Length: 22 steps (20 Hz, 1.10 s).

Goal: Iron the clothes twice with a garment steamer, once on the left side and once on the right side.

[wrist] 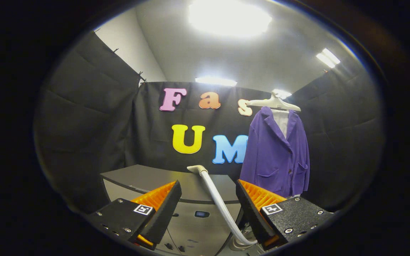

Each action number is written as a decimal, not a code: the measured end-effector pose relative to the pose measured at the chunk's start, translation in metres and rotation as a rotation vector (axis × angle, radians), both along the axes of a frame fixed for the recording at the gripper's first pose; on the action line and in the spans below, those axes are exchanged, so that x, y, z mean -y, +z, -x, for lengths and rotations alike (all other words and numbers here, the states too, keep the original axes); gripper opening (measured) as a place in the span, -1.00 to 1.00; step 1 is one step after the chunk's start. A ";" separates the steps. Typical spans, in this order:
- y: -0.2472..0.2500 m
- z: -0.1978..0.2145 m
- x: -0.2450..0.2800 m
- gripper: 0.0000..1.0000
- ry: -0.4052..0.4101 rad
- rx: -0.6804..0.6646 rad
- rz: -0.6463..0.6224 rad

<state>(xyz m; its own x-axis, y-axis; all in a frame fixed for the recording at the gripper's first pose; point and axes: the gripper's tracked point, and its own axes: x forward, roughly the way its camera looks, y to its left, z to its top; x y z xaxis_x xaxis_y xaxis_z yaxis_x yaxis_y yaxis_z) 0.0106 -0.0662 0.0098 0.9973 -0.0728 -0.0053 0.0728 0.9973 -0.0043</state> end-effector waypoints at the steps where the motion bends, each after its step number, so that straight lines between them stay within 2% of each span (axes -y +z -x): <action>1: 0.002 0.000 0.006 0.89 -0.010 0.002 0.001; 10: 0.043 -0.011 0.059 0.89 -0.050 0.029 -0.023; 18: 0.076 -0.023 0.077 0.89 0.004 0.026 -0.043; 22: 0.110 -0.032 0.086 0.89 -0.008 0.050 -0.051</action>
